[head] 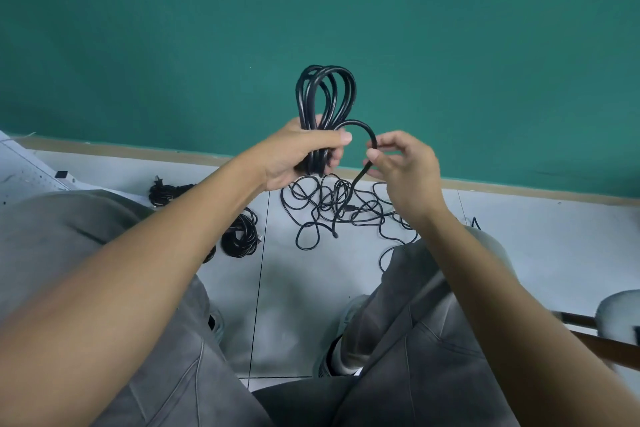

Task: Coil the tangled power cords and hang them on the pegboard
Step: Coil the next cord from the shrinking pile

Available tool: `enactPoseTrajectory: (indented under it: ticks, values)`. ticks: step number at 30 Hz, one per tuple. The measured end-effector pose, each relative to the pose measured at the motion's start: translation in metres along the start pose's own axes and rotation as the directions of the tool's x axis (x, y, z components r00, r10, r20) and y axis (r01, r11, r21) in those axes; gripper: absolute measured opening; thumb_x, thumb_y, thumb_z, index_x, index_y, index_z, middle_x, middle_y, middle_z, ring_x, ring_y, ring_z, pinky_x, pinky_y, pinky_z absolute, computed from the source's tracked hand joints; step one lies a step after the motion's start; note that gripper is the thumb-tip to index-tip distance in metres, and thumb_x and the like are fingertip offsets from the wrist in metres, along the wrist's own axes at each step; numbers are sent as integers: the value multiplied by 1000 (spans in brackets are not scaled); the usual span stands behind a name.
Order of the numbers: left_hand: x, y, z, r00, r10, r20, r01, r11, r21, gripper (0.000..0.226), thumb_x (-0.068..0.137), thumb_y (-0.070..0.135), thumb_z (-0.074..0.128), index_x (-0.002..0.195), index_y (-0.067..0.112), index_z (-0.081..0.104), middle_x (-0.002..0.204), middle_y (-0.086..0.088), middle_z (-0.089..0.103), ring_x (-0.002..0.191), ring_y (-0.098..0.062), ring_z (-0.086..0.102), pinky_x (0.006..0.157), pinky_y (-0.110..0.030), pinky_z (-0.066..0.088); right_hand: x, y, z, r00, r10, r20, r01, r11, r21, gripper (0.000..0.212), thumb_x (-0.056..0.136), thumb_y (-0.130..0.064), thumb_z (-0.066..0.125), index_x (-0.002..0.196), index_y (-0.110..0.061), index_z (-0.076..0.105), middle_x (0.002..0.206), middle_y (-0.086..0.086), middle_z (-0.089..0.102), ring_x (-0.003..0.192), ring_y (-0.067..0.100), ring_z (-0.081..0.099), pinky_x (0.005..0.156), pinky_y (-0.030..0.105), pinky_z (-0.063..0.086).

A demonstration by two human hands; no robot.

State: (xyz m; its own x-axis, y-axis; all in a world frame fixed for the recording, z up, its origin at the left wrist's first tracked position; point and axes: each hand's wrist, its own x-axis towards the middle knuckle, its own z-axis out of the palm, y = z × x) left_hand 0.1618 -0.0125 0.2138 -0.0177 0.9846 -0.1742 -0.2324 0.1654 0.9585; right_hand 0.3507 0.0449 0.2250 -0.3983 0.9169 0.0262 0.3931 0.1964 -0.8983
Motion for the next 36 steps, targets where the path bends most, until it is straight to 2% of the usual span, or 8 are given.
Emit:
enactPoseTrajectory:
  ticks: [6,13,15,18,21,27,31,36]
  values:
    - [1,-8,9,999,31,-10,-27,971,239,50,74,39,85,118,17,74,119,0,76,119,-15,67,113,-42,46,5,-32,3,973,-117,-199,148,978,147,24,95,0,65,90,-23,71,92,1,69,86,20,71,77,38,64]
    - [-3,-7,21,997,-32,65,22,988,153,24,88,36,70,97,15,63,80,-3,70,86,-19,62,79,-38,48,18,-38,12,854,-377,-360,286,916,-280,11,88,-18,76,94,-12,70,88,-6,68,80,13,65,81,27,54]
    - [-7,-7,24,996,-55,74,50,996,69,24,89,37,71,92,16,59,72,2,63,81,-20,63,79,-37,48,19,-35,13,893,-276,-355,199,951,-237,20,89,-28,77,100,-13,67,95,-4,68,84,13,65,85,22,51]
    - [-9,0,29,999,-36,7,37,981,-190,22,101,32,65,88,14,62,67,7,65,68,-13,69,76,-32,57,4,-28,28,1000,-5,-12,5,1000,15,44,101,-58,49,111,-19,68,104,-3,74,98,12,71,95,43,56]
    - [-3,10,19,987,-40,-155,-24,921,-389,30,101,39,62,81,17,57,68,2,57,62,-14,60,69,-30,57,-26,-16,43,937,110,331,-138,988,64,74,105,-63,11,121,-20,69,106,1,78,103,13,73,106,39,47]
    - [13,0,-21,885,49,-462,-51,999,7,42,88,51,73,77,22,45,67,-4,46,59,-19,47,69,-34,47,-47,0,41,897,93,432,-106,994,5,15,103,-9,57,113,-4,67,84,7,73,78,14,68,85,26,54]
    - [17,-8,-25,974,76,-213,10,926,378,38,96,45,68,84,17,46,73,-7,45,64,-18,47,60,-25,41,-29,-10,18,966,-46,255,65,996,-67,23,96,2,62,102,-18,72,78,-5,73,66,10,62,81,31,56]
    - [5,-6,0,995,-99,32,84,949,305,51,95,62,57,93,12,57,71,1,57,60,-15,53,62,-30,49,-13,-28,-3,994,-105,11,105,989,-106,16,84,-18,83,89,-20,68,78,-4,73,72,14,72,75,25,56]
